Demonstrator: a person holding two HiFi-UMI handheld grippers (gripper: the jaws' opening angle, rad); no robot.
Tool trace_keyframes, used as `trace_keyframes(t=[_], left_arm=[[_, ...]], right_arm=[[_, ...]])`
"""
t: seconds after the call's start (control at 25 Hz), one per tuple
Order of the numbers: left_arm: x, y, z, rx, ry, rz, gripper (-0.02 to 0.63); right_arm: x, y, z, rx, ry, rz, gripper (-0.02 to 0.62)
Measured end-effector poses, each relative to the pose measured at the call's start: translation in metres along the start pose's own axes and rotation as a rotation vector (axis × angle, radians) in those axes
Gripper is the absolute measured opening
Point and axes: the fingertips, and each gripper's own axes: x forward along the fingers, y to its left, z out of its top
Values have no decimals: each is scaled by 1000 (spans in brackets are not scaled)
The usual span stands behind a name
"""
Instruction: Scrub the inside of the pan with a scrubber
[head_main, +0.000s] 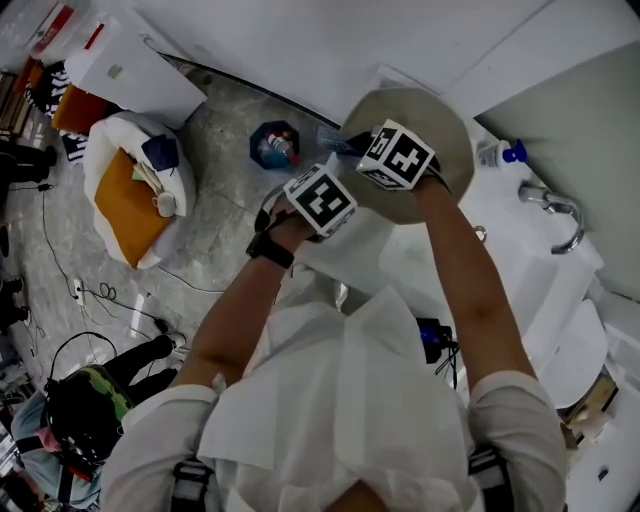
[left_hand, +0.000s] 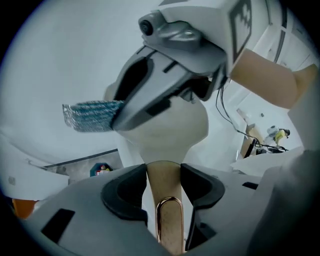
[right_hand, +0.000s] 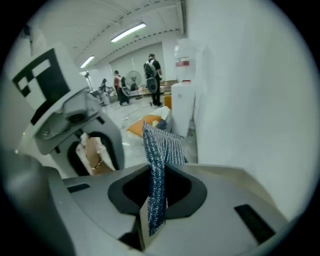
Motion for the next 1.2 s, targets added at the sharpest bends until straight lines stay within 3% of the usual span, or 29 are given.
trace_keyframes(t=[0.08, 0.16, 0.4, 0.56, 0.64, 0.8, 0.92, 1.12, 1.2], left_arm=[[-2, 2, -3, -3, 19, 8, 225], [-5, 4, -7, -13, 38, 15, 224], [-3, 1, -3, -10, 10, 12, 222], [-7, 2, -10, -16, 38, 24, 222], [-8, 3, -12, -15, 47, 33, 222], [-10, 9, -10, -6, 42, 58, 221], [-11, 9, -7, -8, 30, 59, 218], [-8, 4, -2, -16, -1, 38, 216], [-8, 3, -4, -29, -4, 30, 214]], right_arm=[[3, -31, 6, 33, -9, -132, 48], [3, -41, 8, 65, -11, -167, 48], [-4, 28, -8, 47, -15, 71, 48], [-15, 66, -25, 142, 7, 226, 48], [-15, 66, -25, 189, 2, 244, 48], [-10, 47, -14, 231, -28, 152, 48], [-15, 59, -19, 219, 3, 130, 48], [-29, 83, -48, 286, 60, 40, 48], [-36, 86, -71, 333, 130, -25, 48]])
